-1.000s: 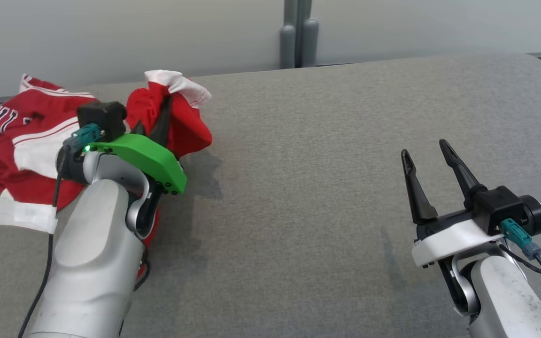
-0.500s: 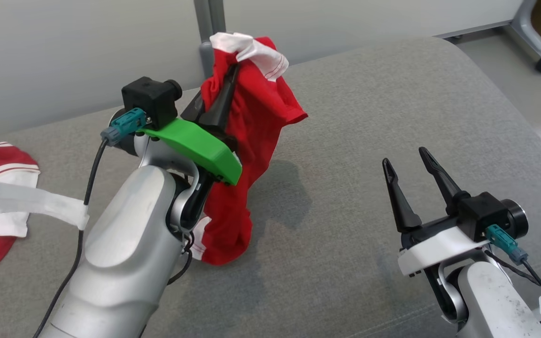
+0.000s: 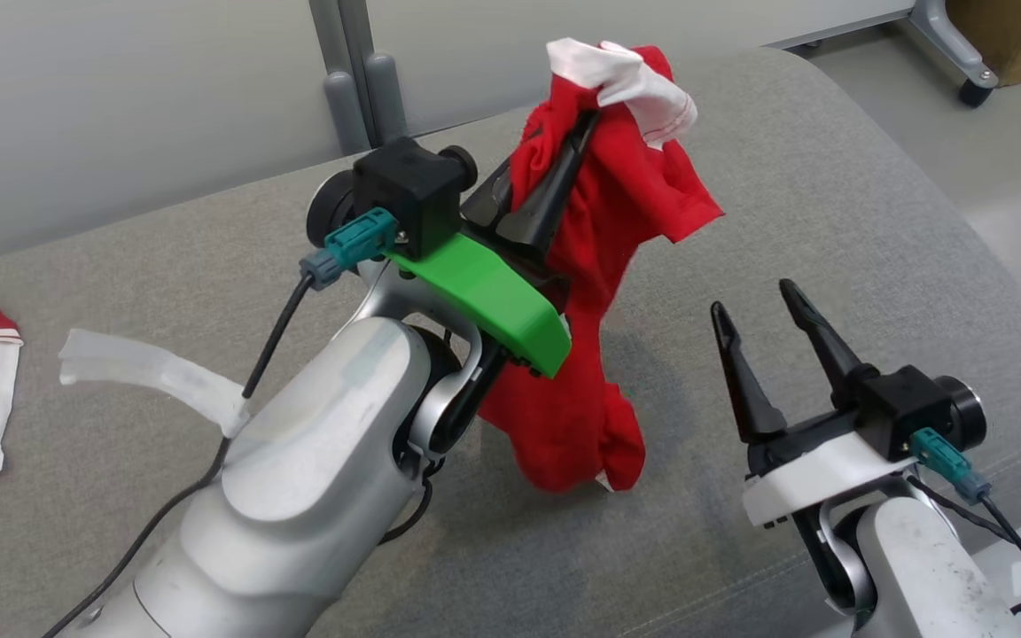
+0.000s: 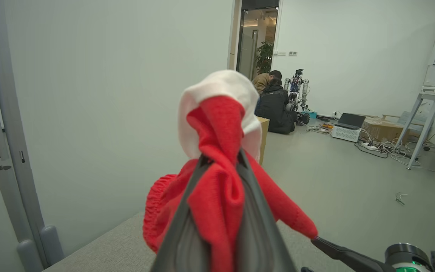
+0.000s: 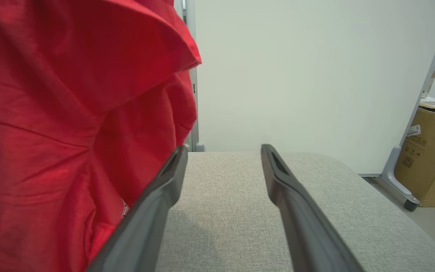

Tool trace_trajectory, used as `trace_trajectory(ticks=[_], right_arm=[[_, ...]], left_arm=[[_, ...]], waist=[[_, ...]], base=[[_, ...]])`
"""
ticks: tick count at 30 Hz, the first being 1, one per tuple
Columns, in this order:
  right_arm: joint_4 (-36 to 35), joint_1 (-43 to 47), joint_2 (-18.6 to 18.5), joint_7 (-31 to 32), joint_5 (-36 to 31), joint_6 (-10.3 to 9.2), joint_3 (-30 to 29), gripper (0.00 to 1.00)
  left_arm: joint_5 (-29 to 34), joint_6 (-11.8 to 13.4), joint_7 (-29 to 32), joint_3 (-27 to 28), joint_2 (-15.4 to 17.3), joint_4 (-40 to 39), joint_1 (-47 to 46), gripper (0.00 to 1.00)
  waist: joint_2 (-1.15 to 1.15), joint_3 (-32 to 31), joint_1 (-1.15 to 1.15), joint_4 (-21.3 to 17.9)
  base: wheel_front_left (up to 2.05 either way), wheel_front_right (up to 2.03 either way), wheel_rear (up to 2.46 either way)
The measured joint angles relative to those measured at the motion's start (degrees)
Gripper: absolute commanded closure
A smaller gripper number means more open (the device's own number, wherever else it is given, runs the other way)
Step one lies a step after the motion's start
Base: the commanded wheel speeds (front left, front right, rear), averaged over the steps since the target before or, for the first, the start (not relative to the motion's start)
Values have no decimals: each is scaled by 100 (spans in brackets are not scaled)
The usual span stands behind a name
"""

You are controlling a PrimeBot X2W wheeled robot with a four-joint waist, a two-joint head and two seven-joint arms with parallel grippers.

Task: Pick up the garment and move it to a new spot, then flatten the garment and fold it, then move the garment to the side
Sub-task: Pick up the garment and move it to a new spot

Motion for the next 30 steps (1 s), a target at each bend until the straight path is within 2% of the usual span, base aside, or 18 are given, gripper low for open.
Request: trace_trajectory(ticks=[7,11,15,21,30], right_arm=[[-38,-22,40,0,29,46,87,0],[-91,-19,30,0,54,-54,-141,0],[-132,-20,31,0,67,-55,-180,0],[-175,-125,66,-1,67,-51,-109,0],[-174,-277,96,-16,66,-18,-36,0]], left_arm=[[54,162,-15,42,12,216,-281,100],[391,166,93,68,11,891,-260,100],[665,168,183,107,187,1351,-194,100],[1210,179,216,222,891,2181,-155,100],[1439,194,-182,422,878,2763,-96,100]], waist=[[0,183,0,-137],[0,343,0,-127],[0,452,0,-65],[0,688,0,71],[0,998,0,188]], base=[[0,0,0],[0,0,0],[0,0,0],[0,0,0],[0,0,0]])
